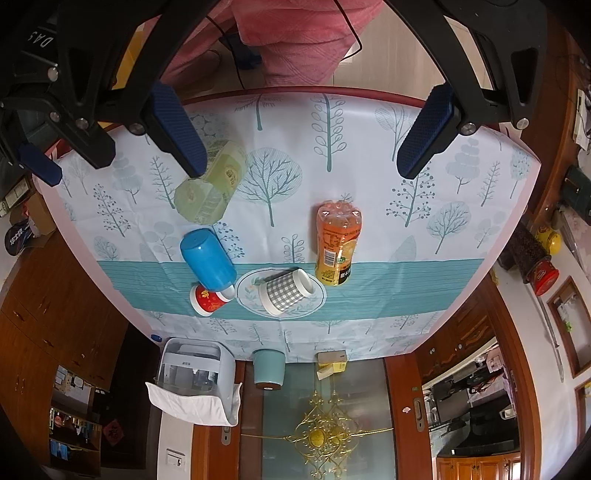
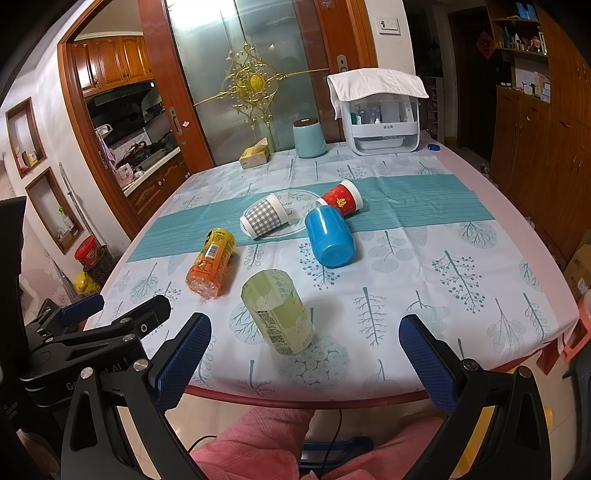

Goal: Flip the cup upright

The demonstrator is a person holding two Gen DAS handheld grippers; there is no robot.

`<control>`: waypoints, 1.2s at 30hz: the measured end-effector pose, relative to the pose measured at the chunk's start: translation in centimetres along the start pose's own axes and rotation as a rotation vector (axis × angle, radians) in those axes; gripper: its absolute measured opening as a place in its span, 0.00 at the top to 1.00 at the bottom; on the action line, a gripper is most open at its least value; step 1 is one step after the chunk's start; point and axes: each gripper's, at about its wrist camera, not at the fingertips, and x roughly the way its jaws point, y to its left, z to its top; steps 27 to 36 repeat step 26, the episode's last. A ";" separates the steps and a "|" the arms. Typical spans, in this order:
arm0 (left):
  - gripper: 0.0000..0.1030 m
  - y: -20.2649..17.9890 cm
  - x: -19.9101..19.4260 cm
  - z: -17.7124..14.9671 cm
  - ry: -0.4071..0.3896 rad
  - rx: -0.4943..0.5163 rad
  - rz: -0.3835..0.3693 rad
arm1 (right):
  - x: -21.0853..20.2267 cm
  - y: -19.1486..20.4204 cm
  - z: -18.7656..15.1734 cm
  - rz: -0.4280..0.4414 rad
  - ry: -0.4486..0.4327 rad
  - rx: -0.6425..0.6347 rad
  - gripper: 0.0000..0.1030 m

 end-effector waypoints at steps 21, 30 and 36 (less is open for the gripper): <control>0.01 0.0 0.1 0.0 0.001 -0.001 0.000 | 0.7 0.4 -0.5 0.004 0.003 0.003 0.00; 0.01 -0.1 0.1 0.0 -0.003 0.000 0.004 | 0.8 0.4 -0.5 0.005 0.002 0.003 0.00; 0.01 -0.1 0.1 0.0 -0.003 0.000 0.004 | 0.8 0.4 -0.5 0.005 0.002 0.003 0.00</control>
